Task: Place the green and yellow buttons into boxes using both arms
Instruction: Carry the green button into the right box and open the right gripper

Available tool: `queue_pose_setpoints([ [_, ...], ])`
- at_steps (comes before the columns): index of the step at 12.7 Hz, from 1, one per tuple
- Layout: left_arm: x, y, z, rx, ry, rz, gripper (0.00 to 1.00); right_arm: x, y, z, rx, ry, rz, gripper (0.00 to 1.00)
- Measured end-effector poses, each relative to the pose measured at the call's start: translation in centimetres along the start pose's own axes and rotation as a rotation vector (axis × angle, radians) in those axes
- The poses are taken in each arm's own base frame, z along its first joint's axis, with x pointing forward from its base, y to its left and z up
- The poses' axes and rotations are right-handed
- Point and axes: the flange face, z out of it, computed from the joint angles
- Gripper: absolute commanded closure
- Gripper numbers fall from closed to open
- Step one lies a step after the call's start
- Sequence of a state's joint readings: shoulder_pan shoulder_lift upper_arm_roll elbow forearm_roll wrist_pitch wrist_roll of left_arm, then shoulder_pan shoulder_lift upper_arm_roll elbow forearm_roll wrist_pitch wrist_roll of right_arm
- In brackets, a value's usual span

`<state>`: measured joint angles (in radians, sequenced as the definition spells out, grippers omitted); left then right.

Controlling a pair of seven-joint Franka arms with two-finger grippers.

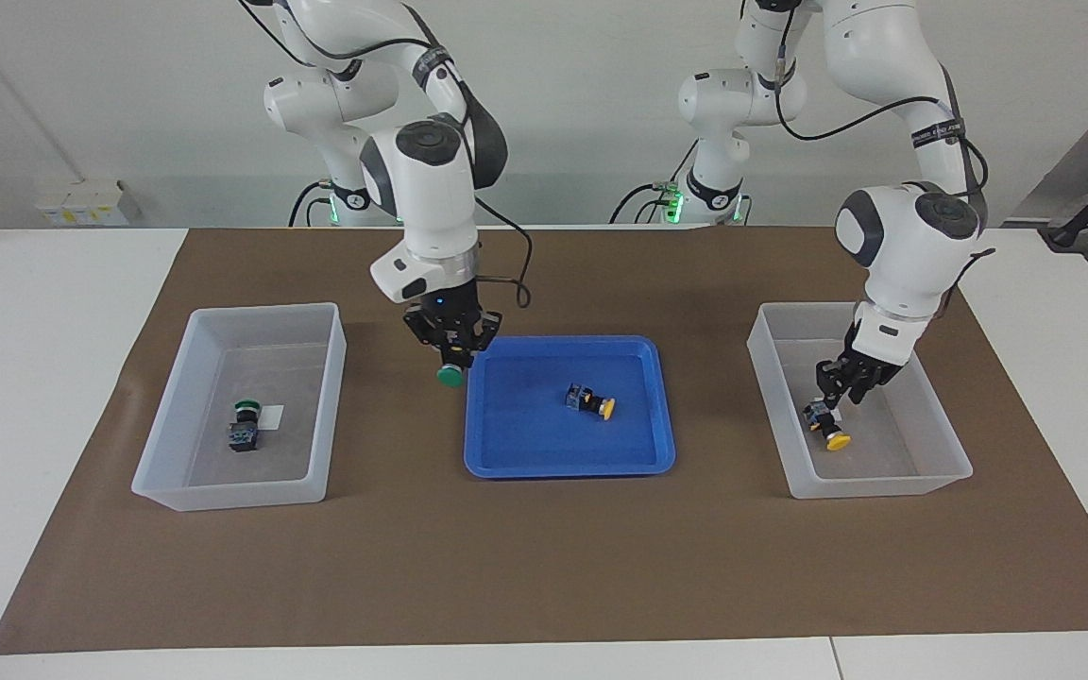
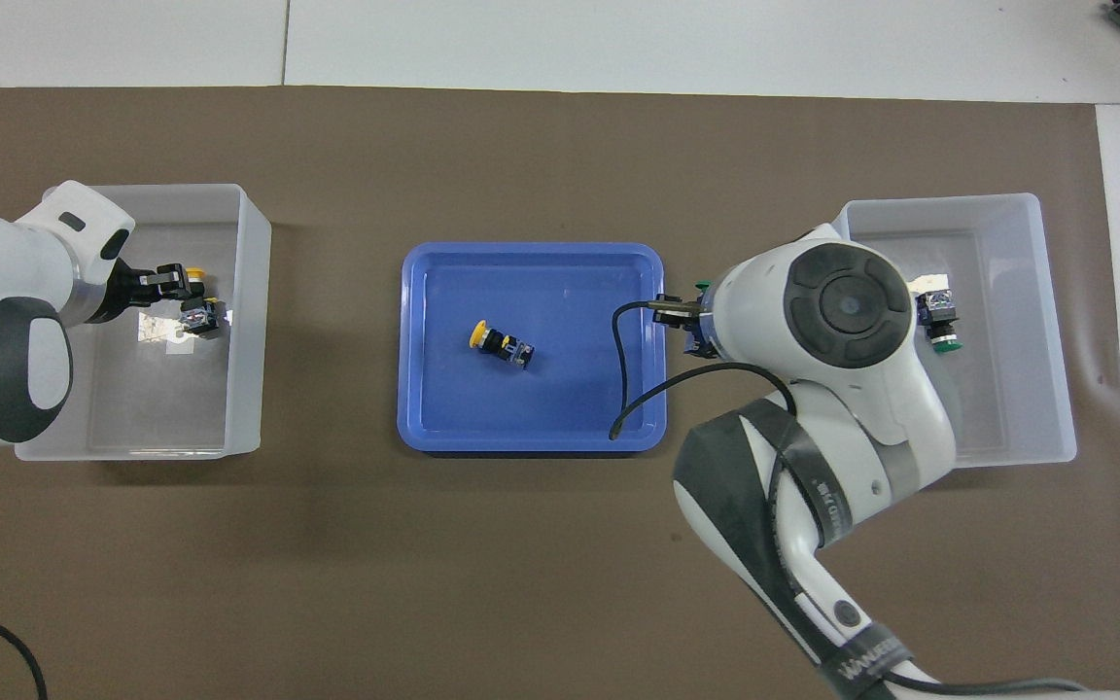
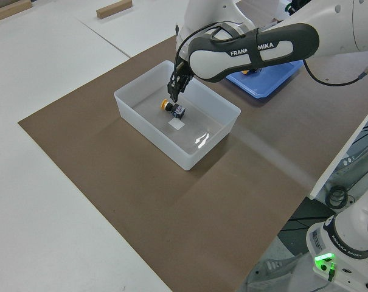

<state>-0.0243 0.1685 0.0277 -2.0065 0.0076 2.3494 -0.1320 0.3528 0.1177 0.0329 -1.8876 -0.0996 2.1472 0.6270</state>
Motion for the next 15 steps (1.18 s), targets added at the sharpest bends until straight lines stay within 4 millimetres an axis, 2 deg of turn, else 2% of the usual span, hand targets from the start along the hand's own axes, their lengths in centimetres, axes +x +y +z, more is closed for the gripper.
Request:
queue_pose_setpoints([
  [2, 0.3, 0.0, -0.7, 0.002, -0.012, 0.0, 0.55, 1.7, 5.0, -0.7, -0.031, -0.025, -0.055, 1.0],
  [4, 0.8, 0.1, -1.8, 0.004, -0.027, 0.0, 0.55, 3.6, 11.2, -0.6, -0.05, -0.04, -0.113, 1.0],
  [6, 1.3, 0.4, -3.1, 0.004, -0.04, 0.005, 0.57, 4.4, 16.4, 0.4, -0.064, -0.068, -0.163, 1.0],
  [8, 1.5, 1.3, -3.9, 0.0, -0.045, 0.015, 0.58, 4.3, 20.5, 2.5, -0.07, -0.102, -0.2, 1.0],
  [10, 1.3, 3.0, -3.9, -0.012, -0.049, -0.003, 0.59, 3.4, 22.6, 5.0, -0.057, -0.106, -0.229, 1.0],
  [13, 0.5, 6.6, -4.0, -0.021, -0.053, -0.071, 0.59, 2.0, 24.4, 8.8, -0.051, -0.117, -0.26, 1.0],
  [15, 0.1, 8.3, -4.1, -0.024, -0.054, -0.11, 0.59, 1.8, 25.4, 11.2, -0.047, -0.118, -0.259, 0.99],
])
